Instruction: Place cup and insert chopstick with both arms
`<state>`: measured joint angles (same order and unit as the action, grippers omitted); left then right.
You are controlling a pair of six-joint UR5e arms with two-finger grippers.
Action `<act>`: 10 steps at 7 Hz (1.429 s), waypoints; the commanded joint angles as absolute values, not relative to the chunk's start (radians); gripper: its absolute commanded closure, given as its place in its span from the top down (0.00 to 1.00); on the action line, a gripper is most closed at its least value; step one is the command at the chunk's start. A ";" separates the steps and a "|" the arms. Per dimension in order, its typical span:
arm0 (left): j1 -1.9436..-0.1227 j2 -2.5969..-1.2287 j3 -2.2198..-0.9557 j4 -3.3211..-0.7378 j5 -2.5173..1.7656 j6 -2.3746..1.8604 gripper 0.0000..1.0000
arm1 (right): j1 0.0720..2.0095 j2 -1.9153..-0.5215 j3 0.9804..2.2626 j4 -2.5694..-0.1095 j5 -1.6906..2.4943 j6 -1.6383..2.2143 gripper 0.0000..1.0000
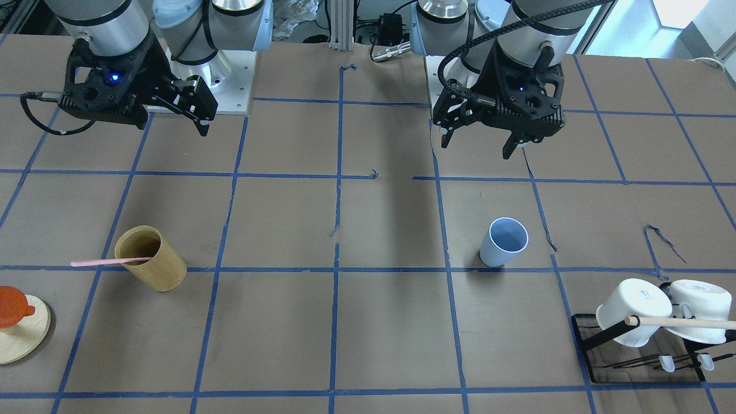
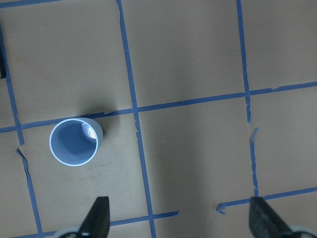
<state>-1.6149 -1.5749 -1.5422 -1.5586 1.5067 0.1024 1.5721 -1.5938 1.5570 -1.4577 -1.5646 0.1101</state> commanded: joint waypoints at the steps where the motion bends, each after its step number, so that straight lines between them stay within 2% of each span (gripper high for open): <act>1: -1.612 -1.566 -1.558 -1.557 1.506 0.153 1.00 | 1.572 -1.594 1.557 -1.457 -1.566 0.113 1.00; 6: -1.612 -1.560 -1.566 -1.559 1.506 0.155 1.00 | 1.572 -1.594 1.559 -1.456 -1.566 0.112 1.00; 10: -1.606 -1.542 -1.618 -1.554 1.511 0.161 1.00 | 1.571 -1.594 1.557 -1.457 -1.566 0.106 1.00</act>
